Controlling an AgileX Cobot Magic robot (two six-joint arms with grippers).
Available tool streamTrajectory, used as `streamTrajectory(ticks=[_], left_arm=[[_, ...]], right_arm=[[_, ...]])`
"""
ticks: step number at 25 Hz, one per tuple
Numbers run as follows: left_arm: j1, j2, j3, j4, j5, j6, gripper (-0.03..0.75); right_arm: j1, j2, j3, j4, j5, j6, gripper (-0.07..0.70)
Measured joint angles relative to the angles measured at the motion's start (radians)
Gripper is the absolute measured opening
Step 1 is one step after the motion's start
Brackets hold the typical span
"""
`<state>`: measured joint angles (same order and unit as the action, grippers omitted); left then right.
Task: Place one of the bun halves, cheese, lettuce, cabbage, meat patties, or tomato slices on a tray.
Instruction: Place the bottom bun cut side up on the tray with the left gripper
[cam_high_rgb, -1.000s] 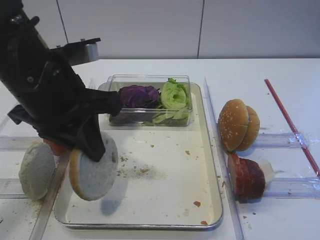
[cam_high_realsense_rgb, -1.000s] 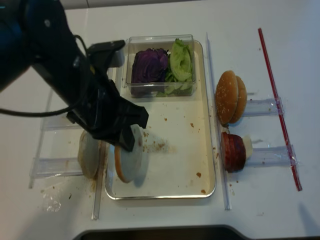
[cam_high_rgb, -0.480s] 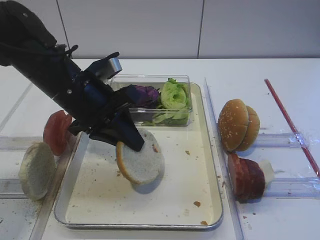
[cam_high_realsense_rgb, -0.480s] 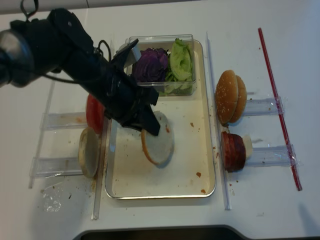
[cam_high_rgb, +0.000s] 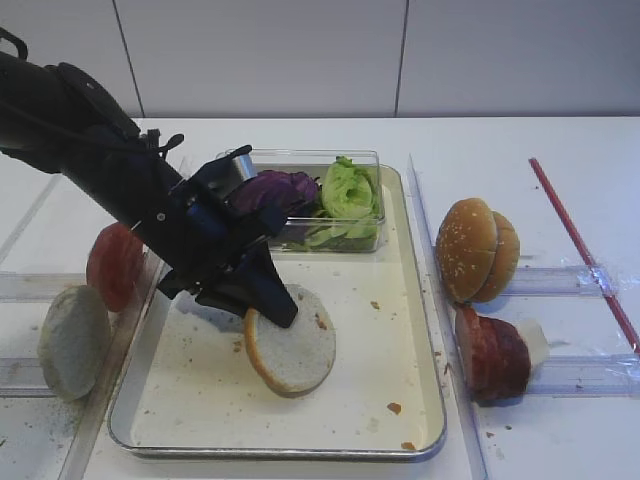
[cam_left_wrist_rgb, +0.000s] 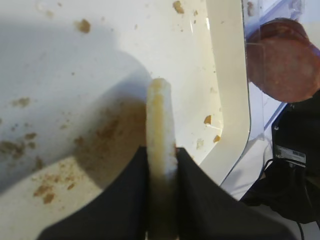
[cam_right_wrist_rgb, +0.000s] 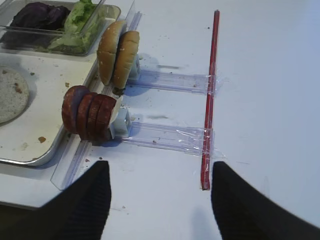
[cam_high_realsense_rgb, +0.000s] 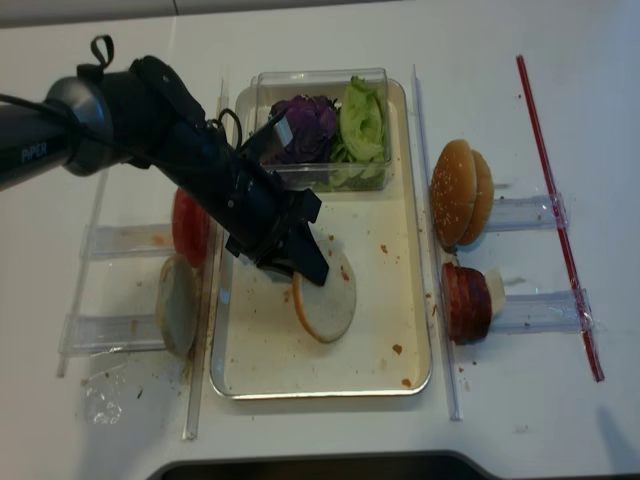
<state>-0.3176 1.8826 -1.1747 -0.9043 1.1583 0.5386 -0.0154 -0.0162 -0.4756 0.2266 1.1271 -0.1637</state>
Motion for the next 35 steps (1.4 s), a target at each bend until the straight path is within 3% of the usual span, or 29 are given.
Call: streamTrajectory(ticks=[12, 25, 30, 35], left_arm=[[0.002, 0.007, 0.000, -0.018, -0.035, 0.000, 0.085], [0.037, 0.007, -0.002, -0.017, -0.052, -0.069, 0.333], [0.037, 0.007, -0.047, 0.040, -0.058, -0.130, 0.354], [0.037, 0.007, -0.109, 0.134, -0.023, -0.226, 0.355]], right_arm=[[0.000, 0.000, 0.000, 0.000, 0.000, 0.000, 0.447], [0.000, 0.000, 0.000, 0.000, 0.000, 0.000, 0.447], [0.000, 0.000, 0.000, 0.000, 0.000, 0.000, 0.447], [0.000, 0.000, 0.000, 0.000, 0.000, -0.004, 0.447]])
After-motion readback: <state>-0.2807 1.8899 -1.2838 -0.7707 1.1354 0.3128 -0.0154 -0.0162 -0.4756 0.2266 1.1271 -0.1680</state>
